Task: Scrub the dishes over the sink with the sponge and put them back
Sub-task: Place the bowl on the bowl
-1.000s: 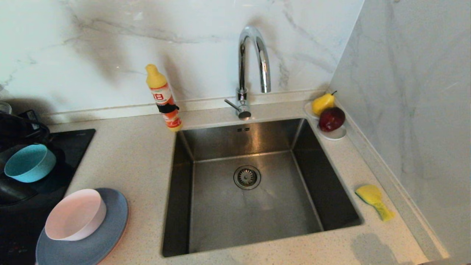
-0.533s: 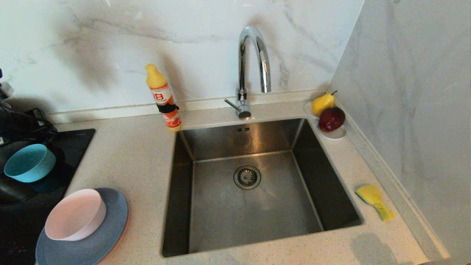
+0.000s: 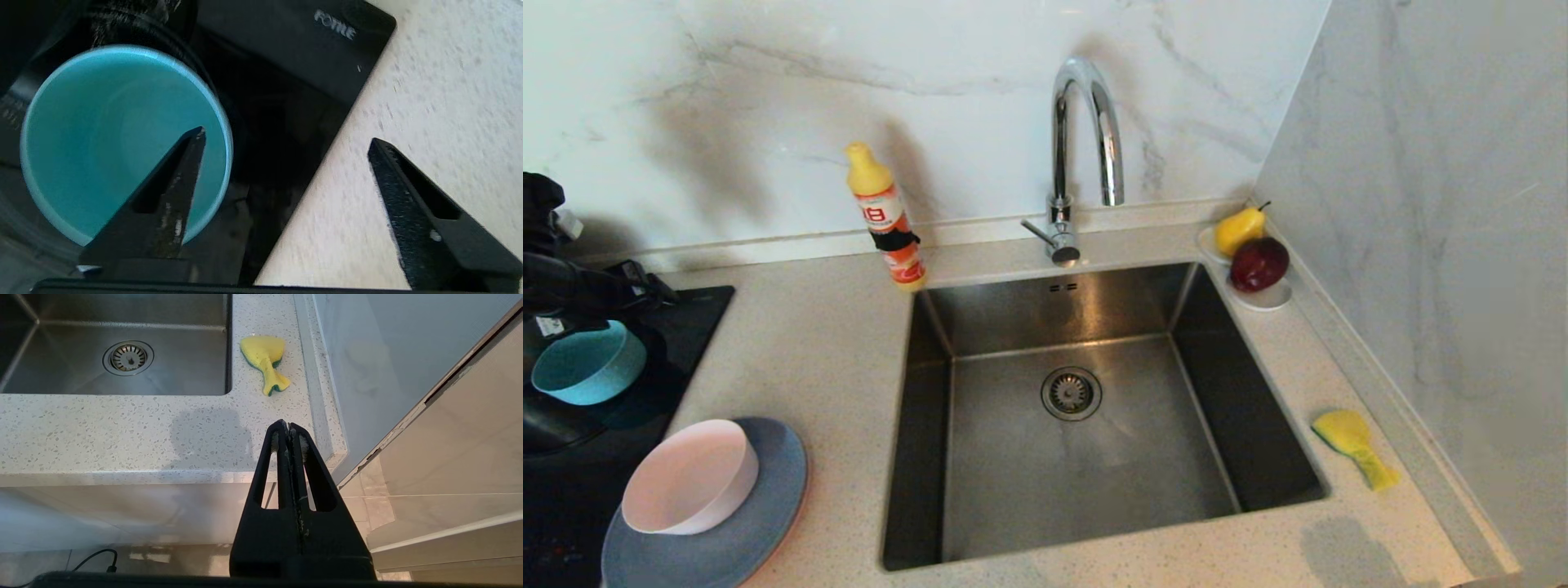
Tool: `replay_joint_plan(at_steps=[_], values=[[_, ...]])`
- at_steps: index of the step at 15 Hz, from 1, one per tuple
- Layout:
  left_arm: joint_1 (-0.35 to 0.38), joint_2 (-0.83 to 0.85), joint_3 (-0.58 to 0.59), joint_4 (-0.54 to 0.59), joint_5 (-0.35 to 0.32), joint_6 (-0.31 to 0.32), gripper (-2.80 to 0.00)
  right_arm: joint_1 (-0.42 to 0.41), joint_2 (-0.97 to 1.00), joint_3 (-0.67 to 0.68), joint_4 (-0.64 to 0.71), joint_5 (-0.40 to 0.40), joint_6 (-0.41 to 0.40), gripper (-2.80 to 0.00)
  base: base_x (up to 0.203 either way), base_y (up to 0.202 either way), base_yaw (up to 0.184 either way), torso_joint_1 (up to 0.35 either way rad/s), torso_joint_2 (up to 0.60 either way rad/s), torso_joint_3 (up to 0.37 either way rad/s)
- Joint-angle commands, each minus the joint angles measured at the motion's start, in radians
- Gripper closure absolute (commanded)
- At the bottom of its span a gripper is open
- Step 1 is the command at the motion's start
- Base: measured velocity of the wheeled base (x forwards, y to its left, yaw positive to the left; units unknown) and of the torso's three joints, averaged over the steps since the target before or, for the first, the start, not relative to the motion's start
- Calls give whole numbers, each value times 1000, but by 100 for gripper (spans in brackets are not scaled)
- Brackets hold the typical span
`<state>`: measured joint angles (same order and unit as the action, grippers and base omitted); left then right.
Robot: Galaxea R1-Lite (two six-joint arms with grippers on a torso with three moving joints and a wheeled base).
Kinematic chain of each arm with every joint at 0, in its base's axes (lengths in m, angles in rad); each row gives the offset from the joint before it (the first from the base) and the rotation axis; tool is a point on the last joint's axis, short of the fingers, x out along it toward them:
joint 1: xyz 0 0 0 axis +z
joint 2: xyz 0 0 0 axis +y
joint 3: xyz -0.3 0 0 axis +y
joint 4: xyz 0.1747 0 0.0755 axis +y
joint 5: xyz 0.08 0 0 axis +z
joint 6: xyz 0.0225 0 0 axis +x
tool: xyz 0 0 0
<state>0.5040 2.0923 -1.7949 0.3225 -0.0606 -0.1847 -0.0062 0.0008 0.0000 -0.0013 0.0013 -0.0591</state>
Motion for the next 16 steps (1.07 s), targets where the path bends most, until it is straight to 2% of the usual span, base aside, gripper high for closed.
replay_joint_plan(at_steps=[1, 9, 14, 15, 16], values=[[13, 60, -32, -4, -1, -3, -280, 0, 1, 0, 0, 0, -1, 0, 0, 0, 0, 0, 0, 0], [22, 108, -52, -5, -4, -4, -280, 0, 1, 0, 0, 2, -1, 0, 0, 0, 0, 0, 0, 0], [22, 118, -25, 4, -5, -7, -280, 0, 1, 0, 0, 0, -1, 0, 0, 0, 0, 0, 0, 0], [22, 117, -23, 6, -2, -7, 0, 0, 1, 0, 0, 0, -1, 0, 0, 0, 0, 0, 0, 0], [22, 115, -26, 6, -4, -8, 0, 0, 1, 0, 0, 0, -1, 0, 0, 0, 0, 0, 0, 0]])
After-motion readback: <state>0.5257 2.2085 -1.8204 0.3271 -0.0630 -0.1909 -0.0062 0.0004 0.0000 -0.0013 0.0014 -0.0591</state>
